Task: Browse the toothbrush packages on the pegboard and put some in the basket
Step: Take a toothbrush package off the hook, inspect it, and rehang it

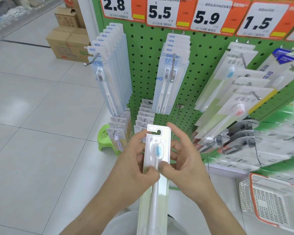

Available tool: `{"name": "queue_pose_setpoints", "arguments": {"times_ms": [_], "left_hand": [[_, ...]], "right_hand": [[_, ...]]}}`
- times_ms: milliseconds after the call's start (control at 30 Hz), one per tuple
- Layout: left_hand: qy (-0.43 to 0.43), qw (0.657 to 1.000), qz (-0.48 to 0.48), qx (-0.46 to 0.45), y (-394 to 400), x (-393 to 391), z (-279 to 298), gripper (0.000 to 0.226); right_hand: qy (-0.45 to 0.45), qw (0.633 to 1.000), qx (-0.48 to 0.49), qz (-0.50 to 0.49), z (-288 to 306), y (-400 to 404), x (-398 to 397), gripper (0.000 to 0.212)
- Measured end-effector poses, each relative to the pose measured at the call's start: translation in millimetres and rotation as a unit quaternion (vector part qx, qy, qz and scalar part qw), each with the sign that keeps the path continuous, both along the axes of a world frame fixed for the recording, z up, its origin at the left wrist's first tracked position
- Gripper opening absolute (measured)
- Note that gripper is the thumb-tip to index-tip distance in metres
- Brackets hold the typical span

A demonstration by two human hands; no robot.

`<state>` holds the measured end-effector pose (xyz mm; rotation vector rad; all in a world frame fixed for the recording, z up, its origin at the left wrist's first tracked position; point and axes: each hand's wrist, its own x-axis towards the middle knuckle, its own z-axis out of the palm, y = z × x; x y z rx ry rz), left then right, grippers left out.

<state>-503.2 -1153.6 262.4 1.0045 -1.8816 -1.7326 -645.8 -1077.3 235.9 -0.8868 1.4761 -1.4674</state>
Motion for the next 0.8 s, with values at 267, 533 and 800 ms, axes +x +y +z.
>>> {"name": "queue_pose_setpoints", "arguments": {"times_ms": [267,533,800], "left_hand": [[-0.053,0.998,-0.021,-0.022,-9.0,11.2,-6.0,0.059],[-0.032,0.999,-0.012,-0.005,-7.7,17.5,-12.4,0.009],[0.021,0.996,0.077,-0.032,-7.3,12.1,-29.4,0.023]], "right_hand": [[-0.030,0.999,0.012,0.025,-8.6,1.5,1.5,0.058],[-0.051,0.997,0.022,-0.047,-9.4,-0.8,5.6,0.015],[0.082,0.984,0.082,0.137,-1.6,-5.2,-20.3,0.028]]}}
